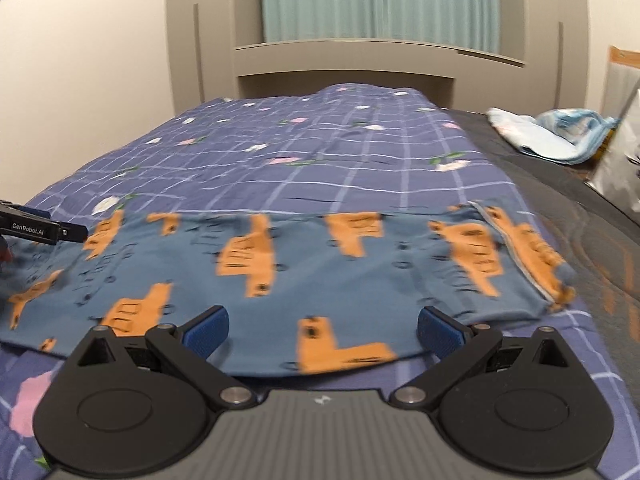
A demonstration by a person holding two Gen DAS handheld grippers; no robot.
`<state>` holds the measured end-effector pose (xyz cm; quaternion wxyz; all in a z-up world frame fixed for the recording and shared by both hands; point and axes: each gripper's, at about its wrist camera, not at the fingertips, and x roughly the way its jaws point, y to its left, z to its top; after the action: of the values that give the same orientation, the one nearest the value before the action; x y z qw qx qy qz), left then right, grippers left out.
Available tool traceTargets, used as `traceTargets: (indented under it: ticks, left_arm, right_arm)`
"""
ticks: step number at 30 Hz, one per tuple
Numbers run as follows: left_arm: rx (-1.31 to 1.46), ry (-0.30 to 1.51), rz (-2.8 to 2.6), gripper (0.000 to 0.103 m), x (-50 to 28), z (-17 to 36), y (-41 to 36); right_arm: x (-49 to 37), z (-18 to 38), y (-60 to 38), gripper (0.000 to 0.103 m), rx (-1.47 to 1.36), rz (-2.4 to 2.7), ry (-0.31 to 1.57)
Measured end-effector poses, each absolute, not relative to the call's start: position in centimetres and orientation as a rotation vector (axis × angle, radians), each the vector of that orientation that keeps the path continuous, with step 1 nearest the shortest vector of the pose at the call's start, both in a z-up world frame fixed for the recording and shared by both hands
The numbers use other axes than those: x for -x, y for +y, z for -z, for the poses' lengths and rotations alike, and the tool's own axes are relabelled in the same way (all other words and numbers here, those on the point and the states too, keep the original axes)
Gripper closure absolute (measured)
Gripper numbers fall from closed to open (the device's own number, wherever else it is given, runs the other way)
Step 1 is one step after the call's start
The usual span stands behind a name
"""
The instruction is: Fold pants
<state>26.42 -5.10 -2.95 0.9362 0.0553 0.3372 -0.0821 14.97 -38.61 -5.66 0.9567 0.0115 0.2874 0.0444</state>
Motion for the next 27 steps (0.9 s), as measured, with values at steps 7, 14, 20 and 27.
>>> traceTargets:
  ticks: [7,14,20,27]
  left_arm:
    - [-0.065,0.72,0.3,0.001,-29.1,3.6,-11.8]
    - [-0.105,0.646,0.401,0.001,-29.4,3.4,-18.0]
    - [-0.017,0.619,0.558,0.001,-29.7,3.6,-23.4]
    - [-0.084,0.662,0.606,0.001,-31.3,5.3,-29.1]
  right_arm:
    - [-14.7,5.9,-44.7,0.0,-0.176,0.024,0.578]
    - [-16.3,6.5,-50.9,0.0,-0.407,-0.003,0.603]
    - [-18.1,7.1,-53.4,0.003,-0.511,0.036,0.591]
    - [-18.2,7.9,-55.0,0.034,-0.614,0.12,0.559]
